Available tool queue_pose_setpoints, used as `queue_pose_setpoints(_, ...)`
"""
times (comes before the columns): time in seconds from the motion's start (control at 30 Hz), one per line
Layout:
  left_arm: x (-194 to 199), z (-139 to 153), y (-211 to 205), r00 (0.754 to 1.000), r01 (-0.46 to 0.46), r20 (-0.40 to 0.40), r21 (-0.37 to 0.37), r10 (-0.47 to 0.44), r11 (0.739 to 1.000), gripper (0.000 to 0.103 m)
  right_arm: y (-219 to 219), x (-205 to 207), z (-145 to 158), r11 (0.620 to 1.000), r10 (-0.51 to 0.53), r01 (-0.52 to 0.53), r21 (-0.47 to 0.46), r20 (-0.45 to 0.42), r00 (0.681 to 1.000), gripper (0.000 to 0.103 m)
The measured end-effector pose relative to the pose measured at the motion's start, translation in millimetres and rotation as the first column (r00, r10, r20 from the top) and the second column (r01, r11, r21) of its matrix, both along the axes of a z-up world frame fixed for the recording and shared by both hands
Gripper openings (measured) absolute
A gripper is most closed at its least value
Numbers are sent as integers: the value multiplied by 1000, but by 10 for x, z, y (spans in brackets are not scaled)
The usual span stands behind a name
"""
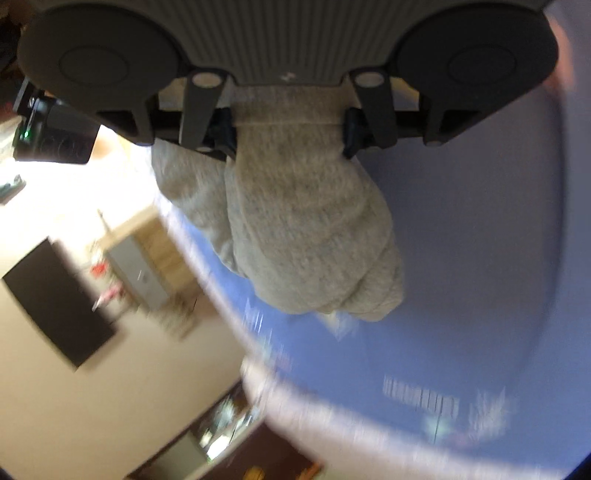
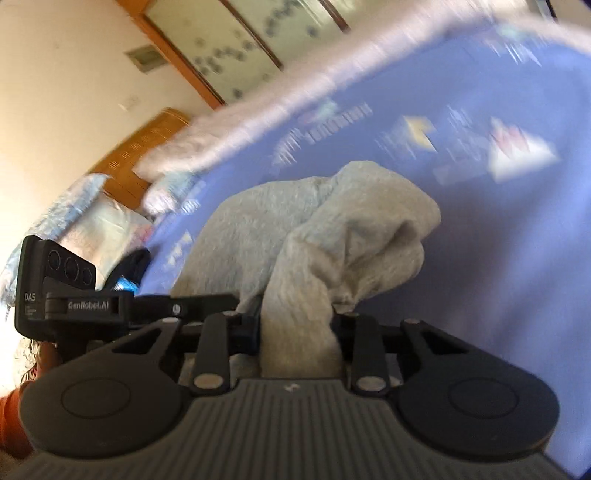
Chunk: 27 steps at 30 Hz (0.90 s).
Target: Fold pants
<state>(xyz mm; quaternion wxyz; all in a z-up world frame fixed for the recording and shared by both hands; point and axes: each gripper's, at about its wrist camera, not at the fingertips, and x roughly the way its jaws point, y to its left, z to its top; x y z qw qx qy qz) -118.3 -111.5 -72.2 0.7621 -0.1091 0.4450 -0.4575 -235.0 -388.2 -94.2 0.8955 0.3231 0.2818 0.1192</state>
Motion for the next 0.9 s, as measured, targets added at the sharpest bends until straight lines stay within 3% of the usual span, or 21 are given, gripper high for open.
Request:
queue_pose_setpoints(0.13, 497, 409, 33, 985, -51, 164, -32, 56, 998, 49, 34, 530, 389, 999, -10, 18, -50, 140, 990, 31)
queue_pose_setpoints(0.27, 1168, 494, -49, 963, -124, 242, -8, 122, 992, 49, 114, 1368, 508, 993, -14, 36, -109, 199, 980, 31)
queue_pose_setpoints(0.37, 1710, 354, -114, 955, -180, 247, 33, 166, 983, 49, 134, 2000, 365, 992, -30, 52, -119, 177, 984, 31)
queue_pose_setpoints(0.57, 2424, -347, -229, 951, -278, 193, 180, 243, 944, 51, 144, 2901, -227, 990, -67, 68, -124, 17, 998, 31)
queue_pose_setpoints(0.6, 2484, -463, -239, 948, -295, 189, 211, 258, 932, 55, 161, 2914, -352, 990, -69, 65, -128, -23, 997, 32)
queue_pose_setpoints(0.63, 2502, -534, -226, 940, -318, 201, 215, 277, 923, 65, 179, 2965, -446, 988, -76, 68, -136, -60, 995, 34)
queue_pose_setpoints(0.7, 2483, -603, -180, 926, -356, 203, 200, 317, 913, 74, 165, 2943, -542, 989, -103, 94, -116, -74, 992, 46)
queue_pose_setpoints(0.8, 2344, -484, -128, 914, -393, 195, 198, 357, 898, 70, 102, 2866, -481, 991, -121, 113, -76, -109, 987, 52)
queue_pose_setpoints(0.9, 2043, -195, -43, 875, -449, 303, 210, 379, 869, 66, 130, 2637, -297, 973, -174, 156, -171, -93, 980, 55)
